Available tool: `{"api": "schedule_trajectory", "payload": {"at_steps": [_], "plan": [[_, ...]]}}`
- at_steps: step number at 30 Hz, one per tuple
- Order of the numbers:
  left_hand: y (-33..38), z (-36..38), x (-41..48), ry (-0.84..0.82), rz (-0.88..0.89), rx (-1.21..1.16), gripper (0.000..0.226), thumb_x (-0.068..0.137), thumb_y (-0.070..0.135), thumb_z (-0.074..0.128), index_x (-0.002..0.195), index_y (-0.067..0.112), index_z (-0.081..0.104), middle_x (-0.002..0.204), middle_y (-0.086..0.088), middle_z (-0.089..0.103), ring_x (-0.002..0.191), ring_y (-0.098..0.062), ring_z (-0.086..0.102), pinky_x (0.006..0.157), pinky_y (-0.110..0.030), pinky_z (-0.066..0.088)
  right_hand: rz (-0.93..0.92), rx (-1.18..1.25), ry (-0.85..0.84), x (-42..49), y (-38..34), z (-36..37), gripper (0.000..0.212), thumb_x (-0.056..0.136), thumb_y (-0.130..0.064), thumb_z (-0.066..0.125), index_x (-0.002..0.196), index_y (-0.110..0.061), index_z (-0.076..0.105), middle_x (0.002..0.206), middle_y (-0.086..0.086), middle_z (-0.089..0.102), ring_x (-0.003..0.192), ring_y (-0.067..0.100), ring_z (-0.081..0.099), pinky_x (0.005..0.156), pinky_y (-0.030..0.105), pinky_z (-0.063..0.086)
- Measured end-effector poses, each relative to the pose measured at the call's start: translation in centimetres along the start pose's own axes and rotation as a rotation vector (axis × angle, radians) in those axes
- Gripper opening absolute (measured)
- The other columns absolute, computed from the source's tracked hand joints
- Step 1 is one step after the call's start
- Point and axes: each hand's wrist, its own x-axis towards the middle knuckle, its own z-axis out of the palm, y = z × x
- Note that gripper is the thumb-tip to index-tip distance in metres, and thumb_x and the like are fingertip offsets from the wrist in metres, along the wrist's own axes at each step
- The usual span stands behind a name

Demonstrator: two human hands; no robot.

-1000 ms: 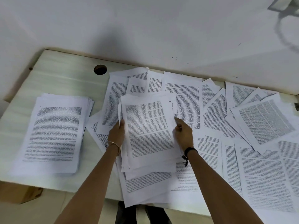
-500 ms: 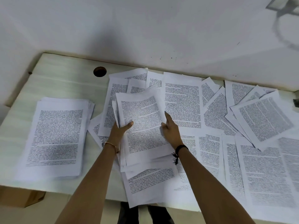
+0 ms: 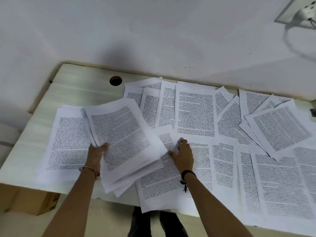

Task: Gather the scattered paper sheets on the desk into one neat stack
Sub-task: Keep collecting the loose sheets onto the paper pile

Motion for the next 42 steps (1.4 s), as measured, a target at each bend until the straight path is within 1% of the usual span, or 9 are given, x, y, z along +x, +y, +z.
{"api": "schedule_trajectory", "payload": {"at_steps": [4, 8, 13, 16, 19, 22, 26, 38, 42], "plan": [[0.4, -1.8, 0.1, 0.054, 0.050, -0.006, 0.048, 0.087, -0.004, 0.059, 0.133, 0.002, 0.049, 0.122, -0.013, 0.058, 0.110, -0.026, 0.055, 0.101, -0.042, 0.043, -0.013, 0.093, -0.066, 0.8, -0.4, 0.7, 0.026, 0.085, -0.017, 0.063, 0.109, -0.008, 0.057, 0.093, 0.003, 0.063, 0.087, 0.025, 0.062, 0.063, 0.026, 0.042], [0.4, -2.7, 0.2, 0.065, 0.042, 0.018, 0.043, 0.088, -0.002, 0.058, 0.130, 0.000, 0.051, 0.115, -0.013, 0.058, 0.107, -0.029, 0.056, 0.100, -0.047, 0.043, -0.043, 0.208, 0.091, 2.2, -1.0, -1.3, 0.036, 0.092, -0.010, 0.055, 0.125, 0.002, 0.056, 0.102, 0.015, 0.065, 0.096, 0.030, 0.061, 0.081, 0.033, 0.048], [-0.2, -2.4, 0.1, -0.015, -0.024, 0.063, 0.035, 0.088, 0.000, 0.059, 0.122, -0.003, 0.055, 0.110, -0.016, 0.061, 0.106, -0.034, 0.058, 0.099, -0.051, 0.045, 0.008, 0.623, 0.107, 4.1, -2.7, -4.9, 0.013, 0.095, -0.002, 0.052, 0.099, -0.011, 0.060, 0.070, -0.001, 0.057, 0.062, 0.008, 0.059, 0.054, 0.015, 0.049], [-0.2, -2.0, 0.2, -0.059, -0.038, 0.082, 0.035, 0.088, -0.002, 0.058, 0.123, -0.006, 0.054, 0.114, -0.017, 0.060, 0.107, -0.033, 0.057, 0.100, -0.048, 0.044, 0.007, 0.700, 0.093, 5.2, -3.6, -6.3, 0.013, 0.094, -0.012, 0.057, 0.082, -0.017, 0.059, 0.062, 0.000, 0.052, 0.051, 0.007, 0.049, 0.057, 0.027, 0.041], [0.1, -2.2, 0.5, -0.077, -0.049, 0.115, 0.035, 0.086, -0.006, 0.058, 0.121, -0.009, 0.054, 0.111, -0.016, 0.059, 0.105, -0.030, 0.056, 0.098, -0.041, 0.043, 0.063, 0.851, 0.079, 6.4, -4.1, -7.1, 0.002, 0.093, -0.014, 0.060, 0.093, -0.013, 0.063, 0.081, 0.006, 0.062, 0.076, 0.017, 0.059, 0.076, 0.035, 0.050], [0.1, -3.0, 1.1, -0.084, -0.092, 0.128, 0.034, 0.084, -0.008, 0.060, 0.118, -0.011, 0.056, 0.107, -0.016, 0.060, 0.104, -0.031, 0.056, 0.097, -0.039, 0.043, 0.168, 1.011, 0.083, 7.1, -4.9, -7.5, 0.053, 0.092, -0.013, 0.062, 0.140, -0.002, 0.041, 0.136, 0.017, 0.052, 0.124, 0.030, 0.051, 0.108, 0.041, 0.040], [-0.1, -3.4, 1.5, -0.085, -0.132, 0.130, 0.035, 0.080, -0.011, 0.063, 0.115, -0.010, 0.058, 0.095, -0.009, 0.064, 0.098, -0.030, 0.057, 0.094, -0.039, 0.044, 0.216, 1.070, 0.015, 6.8, -6.2, -6.5, 0.057, 0.095, -0.008, 0.055, 0.144, 0.005, 0.029, 0.141, 0.023, 0.045, 0.130, 0.035, 0.045, 0.097, 0.033, 0.041], [-0.1, -4.7, 1.6, -0.012, -0.161, 0.196, 0.035, 0.082, -0.004, 0.065, 0.116, -0.011, 0.058, 0.107, -0.022, 0.062, 0.102, -0.035, 0.059, 0.092, -0.038, 0.045, 0.109, 0.984, 0.062, 8.3, -10.3, -7.8, 0.022, 0.095, -0.016, 0.057, 0.111, -0.002, 0.057, 0.087, 0.006, 0.060, 0.080, 0.022, 0.058, 0.071, 0.026, 0.053], [0.2, -4.2, 1.3, -0.036, -0.175, 0.171, 0.047, 0.082, 0.030, 0.068, 0.117, 0.001, 0.060, 0.111, -0.021, 0.065, 0.107, -0.039, 0.061, 0.097, -0.048, 0.047, 0.013, 0.805, 0.014, 5.7, -11.6, -4.2, 0.008, 0.095, -0.016, 0.058, 0.091, -0.010, 0.060, 0.079, 0.003, 0.059, 0.065, 0.009, 0.059, 0.065, 0.025, 0.049]]}}
